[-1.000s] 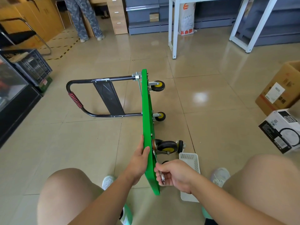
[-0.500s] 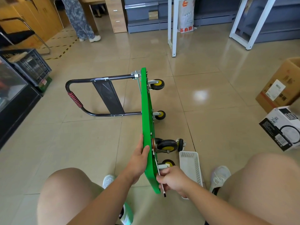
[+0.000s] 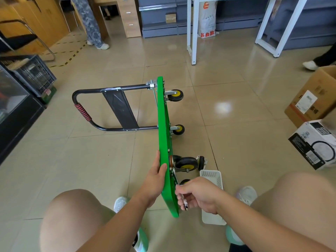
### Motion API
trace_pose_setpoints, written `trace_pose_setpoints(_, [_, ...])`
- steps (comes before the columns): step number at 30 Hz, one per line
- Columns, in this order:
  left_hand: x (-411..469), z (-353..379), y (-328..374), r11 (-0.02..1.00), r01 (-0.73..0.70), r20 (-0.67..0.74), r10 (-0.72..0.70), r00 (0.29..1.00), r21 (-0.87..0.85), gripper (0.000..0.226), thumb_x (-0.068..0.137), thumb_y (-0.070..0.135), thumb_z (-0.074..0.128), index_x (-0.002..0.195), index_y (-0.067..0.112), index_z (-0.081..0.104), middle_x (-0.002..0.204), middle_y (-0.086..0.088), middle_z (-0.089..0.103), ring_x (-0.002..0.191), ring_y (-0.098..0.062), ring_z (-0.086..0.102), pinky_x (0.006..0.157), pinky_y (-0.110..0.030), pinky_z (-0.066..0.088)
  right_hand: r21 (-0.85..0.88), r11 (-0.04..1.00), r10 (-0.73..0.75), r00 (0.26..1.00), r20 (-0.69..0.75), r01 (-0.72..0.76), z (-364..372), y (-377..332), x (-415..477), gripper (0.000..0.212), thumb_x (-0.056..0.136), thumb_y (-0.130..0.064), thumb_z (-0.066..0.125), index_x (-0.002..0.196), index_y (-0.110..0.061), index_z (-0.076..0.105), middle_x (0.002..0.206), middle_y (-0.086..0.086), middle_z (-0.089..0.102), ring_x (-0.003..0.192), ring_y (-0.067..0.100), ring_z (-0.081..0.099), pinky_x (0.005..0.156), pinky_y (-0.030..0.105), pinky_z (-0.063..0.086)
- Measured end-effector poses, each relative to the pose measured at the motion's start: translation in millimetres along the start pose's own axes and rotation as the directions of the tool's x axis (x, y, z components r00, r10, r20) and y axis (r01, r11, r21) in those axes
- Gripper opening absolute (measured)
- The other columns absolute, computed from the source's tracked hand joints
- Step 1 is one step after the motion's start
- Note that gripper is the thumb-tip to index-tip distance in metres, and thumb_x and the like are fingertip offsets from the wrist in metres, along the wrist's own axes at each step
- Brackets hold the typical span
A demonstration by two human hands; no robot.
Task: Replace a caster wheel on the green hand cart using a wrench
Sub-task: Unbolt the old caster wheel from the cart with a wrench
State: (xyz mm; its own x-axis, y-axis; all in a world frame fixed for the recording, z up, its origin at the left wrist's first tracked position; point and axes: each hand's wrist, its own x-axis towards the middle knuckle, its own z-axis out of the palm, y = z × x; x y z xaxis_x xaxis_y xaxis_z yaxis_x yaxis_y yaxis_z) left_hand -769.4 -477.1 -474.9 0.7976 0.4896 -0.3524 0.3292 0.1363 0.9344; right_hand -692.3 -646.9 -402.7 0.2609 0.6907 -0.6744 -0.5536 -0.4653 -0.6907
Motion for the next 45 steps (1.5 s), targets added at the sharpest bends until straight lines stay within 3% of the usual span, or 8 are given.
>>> trace_pose_setpoints(12, [-1.9, 0.1, 2.5, 1.000, 0.001, -0.003, -0.001, 1.000, -0.008, 0.061, 0.113, 0.028, 0.040, 0.161, 0.055, 0.014, 0.159, 0.012, 0.047, 0.135, -0.016, 0.057, 0.117, -0.047, 0.045, 0.039, 0.999, 0.020, 0.999, -0.046, -0.019, 14.4, -9.0, -0.1, 0.023, 0.100, -0.017, 0.062, 0.083, -0.002, 0.063, 0.066, 0.011, 0.063, 0.057, 0.020, 0.060, 0.061, 0.029, 0.057])
trace_pose_setpoints(21, [-0.6, -1.7, 0.7, 1.000, -0.016, 0.002, 0.016, 1.000, -0.004, 0.061, 0.112, 0.029, 0.042, 0.160, 0.056, 0.016, 0.161, 0.014, 0.045, 0.144, -0.014, 0.048, 0.124, -0.046, 0.036, 0.130, 0.991, 0.012, 0.998, -0.056, -0.004, 15.8, -18.0, 6.2, 0.017, 0.100, -0.015, 0.062, 0.088, -0.003, 0.062, 0.068, 0.008, 0.060, 0.056, 0.016, 0.060, 0.056, 0.026, 0.056])
trace_pose_setpoints(27, [-0.6, -1.1, 1.2, 1.000, -0.004, 0.005, 0.004, 1.000, -0.013, 0.061, 0.113, 0.028, 0.042, 0.160, 0.058, 0.016, 0.161, 0.013, 0.045, 0.141, -0.017, 0.052, 0.120, -0.047, 0.041, -0.087, 0.991, 0.097, 0.995, -0.031, -0.100, 8.7, -6.8, 16.2, 0.020, 0.101, -0.012, 0.061, 0.083, -0.001, 0.061, 0.067, 0.010, 0.062, 0.051, 0.017, 0.064, 0.052, 0.028, 0.054])
trace_pose_setpoints(31, [-0.8, -0.7, 2.5, 1.000, 0.008, 0.011, -0.008, 1.000, -0.010, 0.061, 0.113, 0.029, 0.041, 0.160, 0.057, 0.014, 0.162, 0.013, 0.043, 0.143, -0.019, 0.050, 0.121, -0.049, 0.040, -0.236, 0.965, 0.080, 0.985, -0.154, -0.115, 6.2, 20.4, 29.3, 0.014, 0.093, -0.005, 0.070, 0.102, 0.006, 0.068, 0.082, 0.015, 0.071, 0.069, 0.026, 0.073, 0.071, 0.041, 0.063])
trace_pose_setpoints(35, [-2.3, -0.2, 3.1, 1.000, 0.010, 0.017, -0.009, 1.000, -0.015, 0.060, 0.113, 0.030, 0.040, 0.160, 0.059, 0.014, 0.163, 0.012, 0.041, 0.143, -0.021, 0.050, 0.119, -0.050, 0.042, -0.361, 0.932, -0.038, 0.981, -0.190, -0.034, 2.9, 38.0, 35.1, 0.013, 0.092, -0.013, 0.071, 0.101, -0.006, 0.078, 0.098, 0.019, 0.076, 0.090, 0.033, 0.076, 0.085, 0.046, 0.062])
trace_pose_setpoints(39, [-2.3, -0.5, 4.1, 1.000, 0.004, 0.019, -0.003, 1.000, -0.013, 0.060, 0.113, 0.032, 0.041, 0.159, 0.060, 0.014, 0.162, 0.013, 0.043, 0.138, -0.019, 0.054, 0.116, -0.049, 0.046, -0.379, 0.925, -0.050, 0.984, -0.171, -0.019, -8.6, 41.3, 26.3, 0.023, 0.089, -0.018, 0.073, 0.092, 0.005, 0.074, 0.079, 0.018, 0.069, 0.072, 0.029, 0.068, 0.087, 0.054, 0.059])
trace_pose_setpoints(42, [-2.3, 0.0, 3.1, 1.000, -0.003, 0.017, 0.003, 1.000, -0.010, 0.060, 0.113, 0.031, 0.040, 0.160, 0.058, 0.015, 0.161, 0.013, 0.043, 0.139, -0.018, 0.053, 0.117, -0.049, 0.045, -0.305, 0.951, 0.006, 0.988, -0.153, -0.053, -10.8, 34.3, 12.9, 0.015, 0.089, -0.011, 0.074, 0.082, 0.003, 0.073, 0.070, 0.013, 0.067, 0.070, 0.032, 0.067, 0.077, 0.049, 0.063])
trace_pose_setpoints(45, [-3.1, 1.0, 3.3, 1.000, 0.003, 0.012, -0.002, 1.000, -0.015, 0.060, 0.114, 0.029, 0.040, 0.161, 0.055, 0.014, 0.161, 0.014, 0.044, 0.141, -0.018, 0.052, 0.119, -0.049, 0.043, -0.207, 0.977, 0.022, 0.993, -0.114, -0.045, -9.1, 22.3, 3.8, 0.014, 0.091, -0.008, 0.073, 0.088, 0.006, 0.070, 0.068, 0.013, 0.066, 0.067, 0.031, 0.065, 0.063, 0.038, 0.060])
